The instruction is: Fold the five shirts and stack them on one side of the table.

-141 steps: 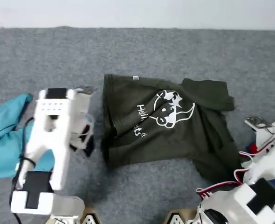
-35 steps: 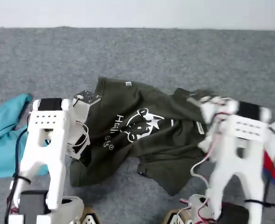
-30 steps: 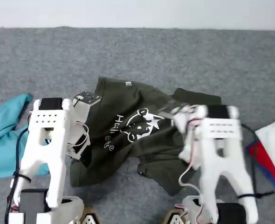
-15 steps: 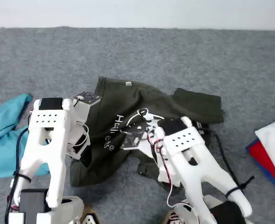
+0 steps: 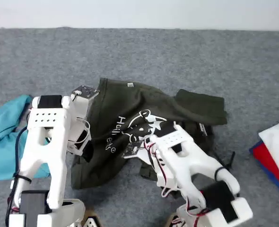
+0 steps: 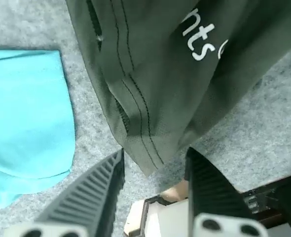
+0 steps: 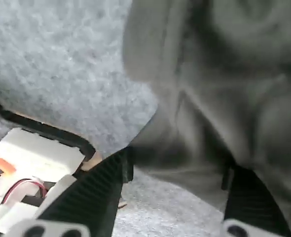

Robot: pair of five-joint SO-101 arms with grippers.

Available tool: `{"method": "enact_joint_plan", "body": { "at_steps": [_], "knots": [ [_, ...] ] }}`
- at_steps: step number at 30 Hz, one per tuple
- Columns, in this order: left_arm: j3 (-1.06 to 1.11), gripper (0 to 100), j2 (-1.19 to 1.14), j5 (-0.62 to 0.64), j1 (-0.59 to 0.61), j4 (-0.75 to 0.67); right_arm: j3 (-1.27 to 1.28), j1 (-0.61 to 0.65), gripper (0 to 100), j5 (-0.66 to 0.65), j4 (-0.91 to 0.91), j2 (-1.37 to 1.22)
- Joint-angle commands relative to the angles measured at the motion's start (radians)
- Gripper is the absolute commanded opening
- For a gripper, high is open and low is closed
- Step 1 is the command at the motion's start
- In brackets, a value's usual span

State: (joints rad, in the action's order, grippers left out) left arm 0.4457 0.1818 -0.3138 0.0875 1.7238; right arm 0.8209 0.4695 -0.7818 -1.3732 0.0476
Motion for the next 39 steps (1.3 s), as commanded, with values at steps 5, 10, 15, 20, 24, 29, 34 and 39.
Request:
{"method": "enact_joint_plan", "body": {
  "at_steps": [5, 10, 15, 20, 24, 29, 34, 39],
  "knots": [
    [-0.036, 20, 0.000, 0.015, 0.123, 0.002, -0.115, -0.005, 12.4, -0.005, 0.054, -0.073],
    [-0.036, 20, 0.000, 0.015, 0.153, 0.000, -0.117, -0.005, 2.3, -0.005, 0.119, -0.074],
    [-0.036, 20, 0.000, 0.015, 0.153, 0.005, -0.117, -0.007, 1.0, -0.005, 0.111, -0.068],
    [-0.035, 20, 0.000, 0.015, 0.153, 0.006, -0.121, -0.007, 1.0, -0.005, 0.033, -0.056],
    [-0.035, 20, 0.000, 0.015, 0.153, 0.006, -0.121, -0.007, 1.0, -0.005, -0.058, 0.048],
    [-0.033, 20, 0.000, 0.015, 0.153, 0.006, -0.121, -0.016, 1.0, -0.058, -0.226, 0.317],
    [-0.030, 20, 0.000, 0.015, 0.153, 0.006, -0.123, -0.150, 1.0, -0.167, -0.415, 0.611],
    [-0.030, 20, 0.000, 0.015, 0.150, 0.006, -0.063, -0.415, 1.0, -0.284, -0.424, 0.857]
  ]
}}
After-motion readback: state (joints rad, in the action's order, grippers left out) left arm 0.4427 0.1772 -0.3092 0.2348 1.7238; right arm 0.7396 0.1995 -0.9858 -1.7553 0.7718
